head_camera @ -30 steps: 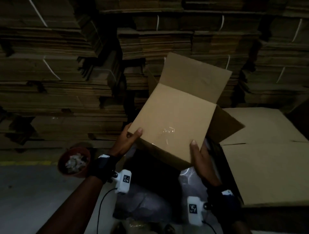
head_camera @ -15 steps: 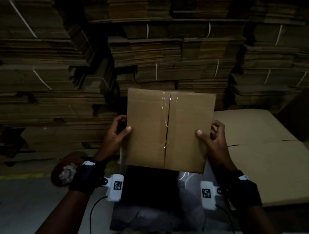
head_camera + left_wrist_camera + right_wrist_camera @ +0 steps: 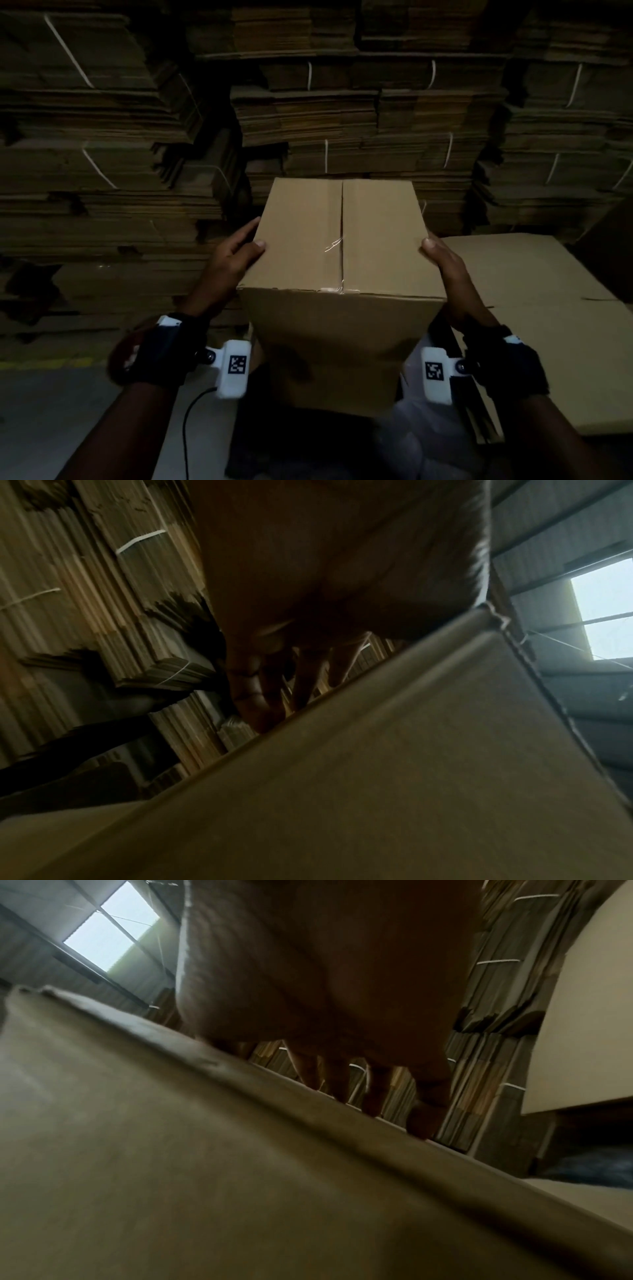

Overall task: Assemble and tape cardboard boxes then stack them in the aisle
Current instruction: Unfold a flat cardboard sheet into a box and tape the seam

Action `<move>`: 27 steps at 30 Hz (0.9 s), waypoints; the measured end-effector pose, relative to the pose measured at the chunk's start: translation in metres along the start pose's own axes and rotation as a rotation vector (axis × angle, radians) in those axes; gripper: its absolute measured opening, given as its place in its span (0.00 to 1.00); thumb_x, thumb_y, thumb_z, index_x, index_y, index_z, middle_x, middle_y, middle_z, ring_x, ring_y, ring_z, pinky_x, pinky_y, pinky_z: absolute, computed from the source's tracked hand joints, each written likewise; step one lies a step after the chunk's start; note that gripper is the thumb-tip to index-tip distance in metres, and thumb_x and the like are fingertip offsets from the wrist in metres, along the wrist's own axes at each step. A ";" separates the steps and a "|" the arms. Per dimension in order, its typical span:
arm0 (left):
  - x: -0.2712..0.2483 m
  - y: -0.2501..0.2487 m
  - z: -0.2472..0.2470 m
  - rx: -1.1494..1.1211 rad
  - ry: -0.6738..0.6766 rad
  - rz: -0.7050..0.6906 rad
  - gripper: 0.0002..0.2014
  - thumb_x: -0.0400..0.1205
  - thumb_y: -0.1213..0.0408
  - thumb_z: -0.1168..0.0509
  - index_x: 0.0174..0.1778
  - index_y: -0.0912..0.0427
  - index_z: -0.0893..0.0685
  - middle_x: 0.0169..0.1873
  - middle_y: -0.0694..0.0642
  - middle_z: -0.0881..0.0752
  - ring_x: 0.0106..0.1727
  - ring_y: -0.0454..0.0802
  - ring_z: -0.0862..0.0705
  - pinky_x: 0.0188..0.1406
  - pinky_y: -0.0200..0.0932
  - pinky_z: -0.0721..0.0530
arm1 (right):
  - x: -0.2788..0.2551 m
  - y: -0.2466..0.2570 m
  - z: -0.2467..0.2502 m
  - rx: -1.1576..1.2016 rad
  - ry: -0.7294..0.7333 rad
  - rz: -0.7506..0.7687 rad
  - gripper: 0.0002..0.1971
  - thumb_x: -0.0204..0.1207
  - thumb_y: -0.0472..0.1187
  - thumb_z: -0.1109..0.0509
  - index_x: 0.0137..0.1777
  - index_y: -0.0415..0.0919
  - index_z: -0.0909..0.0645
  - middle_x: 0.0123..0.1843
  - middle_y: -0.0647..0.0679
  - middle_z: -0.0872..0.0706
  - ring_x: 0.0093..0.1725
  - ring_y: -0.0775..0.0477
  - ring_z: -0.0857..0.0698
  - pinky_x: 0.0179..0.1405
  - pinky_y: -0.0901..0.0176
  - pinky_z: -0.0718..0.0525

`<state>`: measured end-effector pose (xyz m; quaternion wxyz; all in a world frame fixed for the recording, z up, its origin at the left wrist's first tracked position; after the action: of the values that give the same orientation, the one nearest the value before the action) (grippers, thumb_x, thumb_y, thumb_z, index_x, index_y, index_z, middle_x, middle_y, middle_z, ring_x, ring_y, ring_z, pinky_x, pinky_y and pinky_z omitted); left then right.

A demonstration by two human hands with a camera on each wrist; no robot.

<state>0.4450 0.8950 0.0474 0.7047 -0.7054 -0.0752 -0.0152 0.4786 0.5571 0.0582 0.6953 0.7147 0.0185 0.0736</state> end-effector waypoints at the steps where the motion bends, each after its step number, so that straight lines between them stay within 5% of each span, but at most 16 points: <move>1: 0.001 0.005 -0.001 0.018 -0.009 0.013 0.29 0.83 0.57 0.32 0.82 0.51 0.28 0.66 0.44 0.16 0.63 0.38 0.14 0.50 0.30 0.17 | 0.003 -0.005 0.001 -0.014 -0.007 -0.013 0.21 0.90 0.45 0.41 0.81 0.47 0.25 0.72 0.50 0.14 0.72 0.47 0.16 0.74 0.46 0.22; 3: 0.003 0.012 -0.006 0.072 -0.015 0.022 0.25 0.89 0.65 0.37 0.83 0.52 0.30 0.64 0.45 0.17 0.57 0.34 0.13 0.46 0.29 0.17 | 0.011 -0.016 0.006 -0.043 -0.025 -0.041 0.21 0.90 0.44 0.41 0.82 0.47 0.26 0.71 0.51 0.13 0.71 0.47 0.15 0.73 0.47 0.21; 5: 0.006 0.019 -0.009 0.116 -0.023 0.040 0.25 0.89 0.66 0.39 0.84 0.51 0.32 0.64 0.48 0.17 0.60 0.39 0.14 0.47 0.31 0.15 | 0.017 -0.024 0.009 -0.062 -0.034 -0.064 0.21 0.90 0.44 0.40 0.82 0.47 0.26 0.70 0.50 0.12 0.70 0.46 0.14 0.70 0.49 0.19; 9: 0.013 0.033 -0.016 0.172 -0.028 0.061 0.27 0.89 0.64 0.38 0.86 0.51 0.35 0.71 0.53 0.21 0.67 0.48 0.18 0.63 0.44 0.16 | 0.028 -0.043 0.014 -0.038 -0.060 -0.105 0.23 0.89 0.41 0.37 0.83 0.48 0.27 0.73 0.48 0.14 0.72 0.46 0.15 0.77 0.43 0.22; 14: 0.020 0.069 -0.029 0.218 -0.030 0.082 0.28 0.89 0.69 0.38 0.86 0.57 0.36 0.75 0.58 0.23 0.70 0.49 0.21 0.69 0.44 0.20 | 0.041 -0.079 0.014 -0.213 -0.035 -0.130 0.18 0.87 0.40 0.36 0.75 0.53 0.21 0.66 0.51 0.10 0.66 0.45 0.12 0.74 0.35 0.20; 16: 0.020 0.091 -0.030 0.267 -0.031 0.116 0.28 0.90 0.65 0.38 0.86 0.56 0.37 0.77 0.57 0.24 0.70 0.48 0.21 0.67 0.44 0.20 | 0.043 -0.098 0.016 -0.292 -0.028 -0.169 0.21 0.85 0.49 0.34 0.77 0.57 0.24 0.68 0.55 0.12 0.65 0.48 0.13 0.74 0.35 0.19; 18: 0.023 0.103 -0.027 0.307 -0.057 0.131 0.27 0.90 0.61 0.38 0.86 0.55 0.36 0.77 0.58 0.23 0.71 0.50 0.20 0.71 0.50 0.20 | 0.044 -0.117 0.020 -0.350 -0.039 -0.228 0.36 0.75 0.67 0.34 0.83 0.63 0.34 0.77 0.62 0.22 0.71 0.52 0.18 0.76 0.39 0.21; 22: 0.025 0.081 -0.038 0.847 -0.085 -0.110 0.20 0.89 0.62 0.39 0.77 0.59 0.22 0.78 0.63 0.24 0.78 0.62 0.26 0.76 0.61 0.26 | 0.053 -0.129 0.024 -0.392 -0.046 -0.294 0.42 0.70 0.75 0.36 0.85 0.68 0.40 0.81 0.62 0.26 0.73 0.53 0.21 0.78 0.41 0.24; 27: -0.020 0.054 -0.116 1.092 0.102 -0.486 0.21 0.85 0.44 0.40 0.62 0.55 0.15 0.67 0.59 0.16 0.69 0.59 0.20 0.71 0.64 0.23 | 0.059 -0.116 0.011 -0.363 -0.032 -0.293 0.31 0.87 0.57 0.37 0.88 0.55 0.39 0.81 0.53 0.24 0.75 0.50 0.22 0.80 0.43 0.26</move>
<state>0.4420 0.7780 -0.0081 0.9443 -0.2021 -0.1973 -0.1687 0.5468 0.5576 -0.0533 0.8160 0.5685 0.0976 -0.0375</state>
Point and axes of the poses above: each hand's wrist, its own x-axis towards the middle knuckle, its own z-axis out of the back of the hand, y = z × x, the point moved 10 cm from there along x, towards the middle knuckle
